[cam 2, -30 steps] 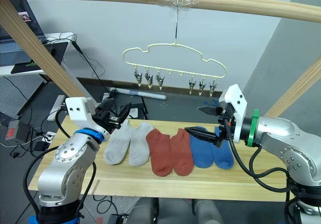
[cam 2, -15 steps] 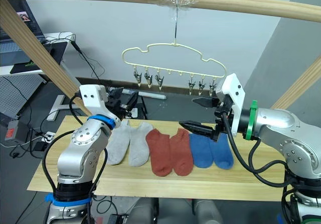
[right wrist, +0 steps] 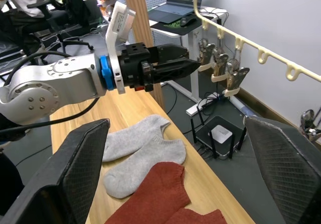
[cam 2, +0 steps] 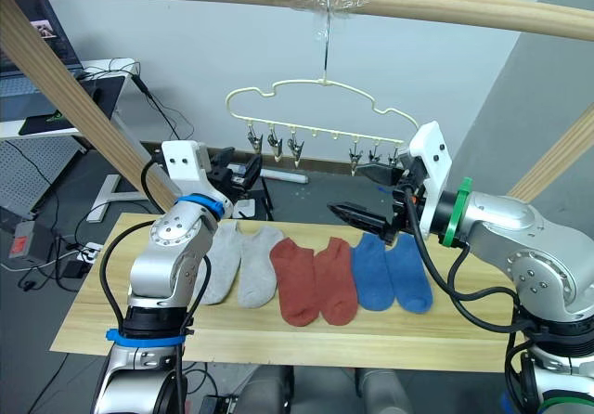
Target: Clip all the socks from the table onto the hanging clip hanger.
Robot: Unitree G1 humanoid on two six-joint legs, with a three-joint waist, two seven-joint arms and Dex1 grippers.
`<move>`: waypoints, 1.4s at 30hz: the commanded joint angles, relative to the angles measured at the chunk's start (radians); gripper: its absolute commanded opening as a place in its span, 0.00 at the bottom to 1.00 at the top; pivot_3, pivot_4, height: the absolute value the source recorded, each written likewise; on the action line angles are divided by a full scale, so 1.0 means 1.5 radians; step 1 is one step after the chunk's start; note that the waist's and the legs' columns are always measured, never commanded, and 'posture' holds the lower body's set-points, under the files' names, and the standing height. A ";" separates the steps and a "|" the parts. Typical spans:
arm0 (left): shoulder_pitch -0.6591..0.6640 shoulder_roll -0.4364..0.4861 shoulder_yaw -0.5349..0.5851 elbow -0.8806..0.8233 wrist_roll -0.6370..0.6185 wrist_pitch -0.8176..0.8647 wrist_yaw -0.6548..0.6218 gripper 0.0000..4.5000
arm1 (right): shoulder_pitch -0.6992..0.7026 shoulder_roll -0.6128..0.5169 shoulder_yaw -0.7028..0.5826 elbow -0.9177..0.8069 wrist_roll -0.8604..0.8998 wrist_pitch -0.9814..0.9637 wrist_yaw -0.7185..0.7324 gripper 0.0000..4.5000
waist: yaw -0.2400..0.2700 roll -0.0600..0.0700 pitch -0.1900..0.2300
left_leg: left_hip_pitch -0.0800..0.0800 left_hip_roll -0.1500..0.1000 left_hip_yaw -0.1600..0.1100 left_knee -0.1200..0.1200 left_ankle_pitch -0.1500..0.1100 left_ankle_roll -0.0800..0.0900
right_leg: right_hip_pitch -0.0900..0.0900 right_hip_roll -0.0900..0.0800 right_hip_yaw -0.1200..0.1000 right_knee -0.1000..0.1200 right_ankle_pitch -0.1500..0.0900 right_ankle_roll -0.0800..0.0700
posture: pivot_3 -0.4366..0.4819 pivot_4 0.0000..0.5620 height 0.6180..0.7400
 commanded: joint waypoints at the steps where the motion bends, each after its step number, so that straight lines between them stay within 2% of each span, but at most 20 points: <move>1: -0.034 -0.006 -0.001 0.017 0.011 -0.032 -0.002 0.62 | -0.007 0.002 -0.009 -0.022 0.005 -0.009 -0.010 1.00 | 0.000 0.000 0.000 | 0.000 0.000 0.000 0.000 0.000 0.000 | 0.000 0.000 0.000 0.000 0.000 0.000 | 0.46 0.43 1.00; 13: -0.112 -0.027 0.004 0.106 0.024 -0.067 0.006 0.62 | 0.011 0.006 -0.012 -0.043 0.023 -0.001 -0.036 1.00 | -0.002 0.000 0.000 | -0.001 0.000 0.000 0.000 0.000 0.000 | 0.000 0.000 -0.001 0.000 0.000 0.000 | 0.44 0.44 1.00; 23: -0.125 -0.033 0.007 0.122 0.024 -0.070 0.008 0.62 | 0.018 0.004 -0.012 -0.051 0.032 0.002 -0.049 1.00 | -0.003 0.000 0.000 | -0.001 0.000 -0.001 0.000 0.000 0.000 | 0.000 0.000 -0.001 0.000 0.000 0.000 | 0.43 0.44 1.00; 26: -0.124 -0.036 0.008 0.122 0.025 -0.069 0.011 0.50 | 0.018 0.004 -0.012 -0.050 0.033 0.002 -0.051 1.00 | -0.003 0.000 0.000 | -0.001 0.000 -0.001 0.000 0.000 0.000 | 0.000 0.000 -0.001 0.000 0.000 0.000 | 0.43 0.44 1.00; 31: -0.124 -0.037 0.010 0.119 0.024 -0.070 0.010 0.17 | 0.018 0.003 -0.010 -0.050 0.035 0.002 -0.054 1.00 | -0.003 0.000 0.000 | -0.001 0.000 -0.001 0.000 0.000 0.000 | 0.000 0.000 -0.001 0.000 0.000 0.000 | 0.43 0.45 1.00; 33: -0.125 -0.036 0.012 0.118 0.024 -0.069 0.010 0.07 | 0.019 0.003 -0.009 -0.050 0.037 0.001 -0.055 1.00 | -0.002 0.000 0.000 | -0.001 0.000 -0.001 0.000 0.000 0.000 | 0.000 0.000 -0.001 0.000 0.000 0.000 | 0.43 0.45 1.00; 42: -0.131 -0.030 0.017 0.100 0.006 -0.047 -0.012 0.05 | 0.020 -0.003 -0.006 -0.049 0.042 0.012 -0.063 1.00 | -0.002 0.000 0.001 | -0.001 0.000 -0.001 0.000 0.000 0.000 | 0.000 0.000 -0.001 0.000 0.000 0.000 | 0.43 0.45 1.00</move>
